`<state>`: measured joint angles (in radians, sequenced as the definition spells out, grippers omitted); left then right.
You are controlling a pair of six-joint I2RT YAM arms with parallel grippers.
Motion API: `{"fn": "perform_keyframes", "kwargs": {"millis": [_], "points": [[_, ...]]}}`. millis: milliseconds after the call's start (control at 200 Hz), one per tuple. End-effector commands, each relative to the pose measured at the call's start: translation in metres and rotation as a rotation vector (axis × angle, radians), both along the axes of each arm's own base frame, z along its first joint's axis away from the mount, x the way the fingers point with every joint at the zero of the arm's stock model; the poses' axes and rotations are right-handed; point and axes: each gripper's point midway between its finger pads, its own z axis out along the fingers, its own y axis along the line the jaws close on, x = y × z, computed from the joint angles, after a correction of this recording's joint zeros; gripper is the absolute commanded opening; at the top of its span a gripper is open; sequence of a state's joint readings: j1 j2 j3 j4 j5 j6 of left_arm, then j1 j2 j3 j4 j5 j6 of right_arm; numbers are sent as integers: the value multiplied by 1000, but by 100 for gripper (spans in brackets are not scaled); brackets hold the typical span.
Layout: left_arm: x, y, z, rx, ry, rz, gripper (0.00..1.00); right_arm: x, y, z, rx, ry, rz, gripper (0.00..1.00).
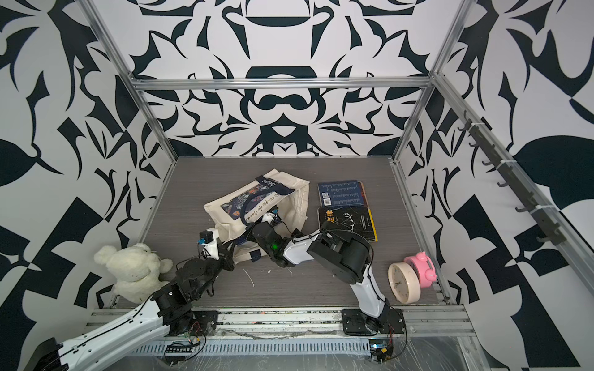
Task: Take out the books from the canvas bag
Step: Pick up the book from the canvas bag.
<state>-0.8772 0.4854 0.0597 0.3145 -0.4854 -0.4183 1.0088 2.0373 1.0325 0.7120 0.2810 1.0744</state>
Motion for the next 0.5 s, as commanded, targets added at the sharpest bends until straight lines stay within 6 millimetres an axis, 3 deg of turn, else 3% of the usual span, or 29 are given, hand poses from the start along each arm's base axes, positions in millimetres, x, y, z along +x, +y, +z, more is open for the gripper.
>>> {"fn": "perform_keyframes", "kwargs": {"millis": [0,190,380,495], "points": [[-5,-12,25,-79,-65,-66,0,5,12,43,-3,-126,38,42],[-5,-13,26,-82,-66,-73,0,8,0,50,19,-139,18,41],[-6,-14,25,-81,-64,-82,0,3,9,67,71,-205,84,39],[-6,-15,25,-82,-63,-84,0,3,9,66,78,-202,89,39]]}}
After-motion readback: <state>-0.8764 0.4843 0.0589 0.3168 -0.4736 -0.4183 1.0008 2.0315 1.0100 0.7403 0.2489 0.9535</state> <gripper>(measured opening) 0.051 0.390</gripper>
